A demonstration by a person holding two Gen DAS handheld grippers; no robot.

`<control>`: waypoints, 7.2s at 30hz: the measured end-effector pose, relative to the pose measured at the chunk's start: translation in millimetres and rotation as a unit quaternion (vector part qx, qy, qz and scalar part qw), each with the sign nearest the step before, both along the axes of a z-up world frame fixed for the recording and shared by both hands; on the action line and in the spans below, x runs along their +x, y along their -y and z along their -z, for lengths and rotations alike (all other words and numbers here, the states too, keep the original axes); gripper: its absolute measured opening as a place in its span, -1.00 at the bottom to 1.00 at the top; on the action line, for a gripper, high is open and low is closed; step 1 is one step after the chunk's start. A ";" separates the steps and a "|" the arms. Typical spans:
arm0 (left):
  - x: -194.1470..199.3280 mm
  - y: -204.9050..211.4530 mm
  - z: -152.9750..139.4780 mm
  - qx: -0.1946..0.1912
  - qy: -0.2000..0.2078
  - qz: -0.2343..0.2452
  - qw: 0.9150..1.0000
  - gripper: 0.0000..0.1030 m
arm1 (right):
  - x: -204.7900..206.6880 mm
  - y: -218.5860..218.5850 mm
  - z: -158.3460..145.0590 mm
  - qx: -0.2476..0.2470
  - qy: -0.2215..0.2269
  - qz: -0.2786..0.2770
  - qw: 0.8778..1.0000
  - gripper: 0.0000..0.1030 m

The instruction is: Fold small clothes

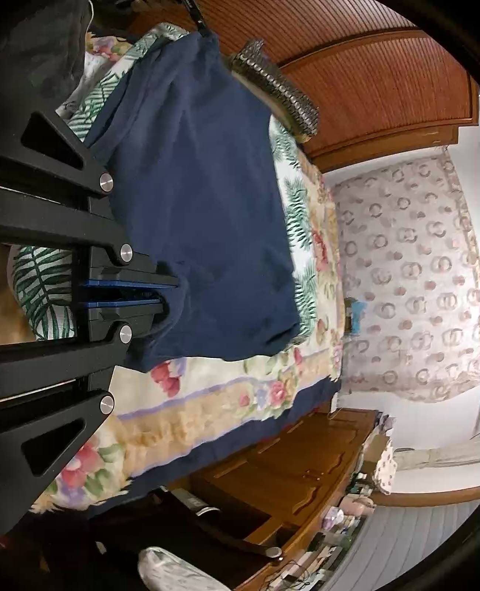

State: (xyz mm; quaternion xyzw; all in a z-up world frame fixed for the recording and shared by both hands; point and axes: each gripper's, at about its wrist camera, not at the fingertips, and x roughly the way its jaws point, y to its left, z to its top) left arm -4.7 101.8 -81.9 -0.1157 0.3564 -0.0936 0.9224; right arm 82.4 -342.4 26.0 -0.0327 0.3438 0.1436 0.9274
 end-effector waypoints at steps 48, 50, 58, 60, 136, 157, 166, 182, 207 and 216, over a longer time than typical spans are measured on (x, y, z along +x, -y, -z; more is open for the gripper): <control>18.9 10.3 33.5 0.058 -0.044 -0.029 0.997 0.20 | -33.3 -21.1 -21.1 -0.045 0.049 0.027 0.997 0.13; 18.4 10.4 34.5 0.056 -0.042 -0.030 0.997 0.20 | -31.9 -35.7 -19.3 -0.041 0.051 0.010 0.998 0.13; 13.6 7.5 34.3 0.041 -0.040 -0.023 0.998 0.15 | -23.7 -94.7 -0.2 -0.032 0.036 -0.063 0.997 0.14; 11.8 10.0 34.8 0.042 -0.037 -0.016 0.998 -0.03 | -21.7 -103.2 6.4 -0.036 0.031 -0.073 0.996 0.14; 124.5 136.6 31.7 0.108 -0.062 0.122 0.985 0.54 | 45.3 -177.0 -6.9 -0.020 0.036 -0.148 0.988 0.14; 136.4 146.6 40.3 0.159 -0.072 0.147 0.974 1.00 | 128.4 -250.3 11.1 -0.151 -0.019 -0.206 0.967 -0.39; 133.7 146.1 36.9 0.162 -0.063 0.142 0.975 1.00 | 153.0 -211.0 -33.4 -0.107 0.029 -0.146 0.983 -0.90; 109.2 156.8 -8.7 0.105 0.011 0.144 0.984 1.00 | 194.8 -123.2 -26.8 -0.118 -0.046 -0.012 0.992 -0.51; 95.3 190.7 6.1 0.100 0.006 0.168 0.981 1.00 | 113.1 -99.2 12.5 -0.041 -0.064 -0.039 0.996 0.06; 94.7 190.7 10.3 0.097 0.003 0.167 0.981 1.00 | 94.1 -100.8 2.0 -0.056 -0.020 -0.050 0.997 -0.06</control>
